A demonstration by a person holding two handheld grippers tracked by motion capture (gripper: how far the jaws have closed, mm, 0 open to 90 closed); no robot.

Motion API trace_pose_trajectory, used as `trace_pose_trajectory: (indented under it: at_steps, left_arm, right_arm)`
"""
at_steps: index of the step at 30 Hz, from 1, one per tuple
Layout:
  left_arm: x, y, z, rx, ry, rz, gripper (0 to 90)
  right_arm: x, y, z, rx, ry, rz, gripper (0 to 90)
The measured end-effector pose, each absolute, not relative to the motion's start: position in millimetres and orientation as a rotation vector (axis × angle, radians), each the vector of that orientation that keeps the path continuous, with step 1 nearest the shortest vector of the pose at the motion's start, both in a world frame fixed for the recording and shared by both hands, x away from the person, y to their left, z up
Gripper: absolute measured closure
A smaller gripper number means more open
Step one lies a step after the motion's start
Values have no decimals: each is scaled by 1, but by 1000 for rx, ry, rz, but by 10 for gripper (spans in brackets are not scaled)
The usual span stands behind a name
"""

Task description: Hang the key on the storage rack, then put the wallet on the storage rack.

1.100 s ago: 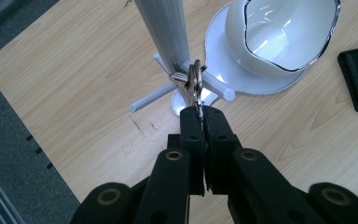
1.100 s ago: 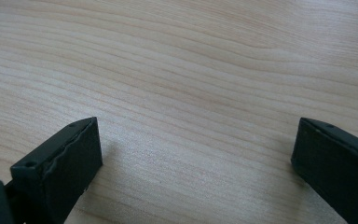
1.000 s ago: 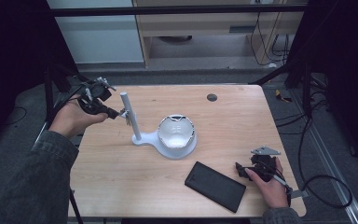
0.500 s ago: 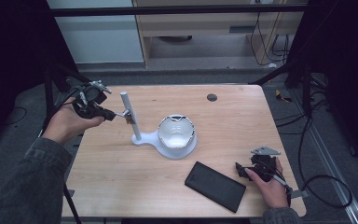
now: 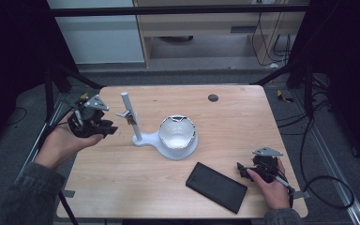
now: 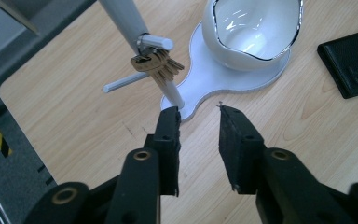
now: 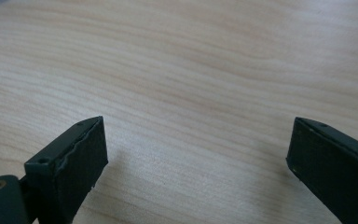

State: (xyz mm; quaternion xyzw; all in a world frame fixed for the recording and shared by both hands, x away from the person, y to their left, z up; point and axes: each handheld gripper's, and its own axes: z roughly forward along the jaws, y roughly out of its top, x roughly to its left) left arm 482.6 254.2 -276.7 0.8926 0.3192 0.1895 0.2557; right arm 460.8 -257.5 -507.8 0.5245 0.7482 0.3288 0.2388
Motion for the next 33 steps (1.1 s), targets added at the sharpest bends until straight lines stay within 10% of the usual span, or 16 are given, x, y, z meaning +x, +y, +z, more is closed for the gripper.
trace_pose_trajectory:
  at_steps: [20,33]
  left_arm:
    - [440,203,-358,2343,713,378,129]
    - [436,159,-401,2360,639,273,342]
  right_arm:
    - [436,-249,-489,1320,1996,940,67]
    - [428,-251,-481,1285,1974,977,127]
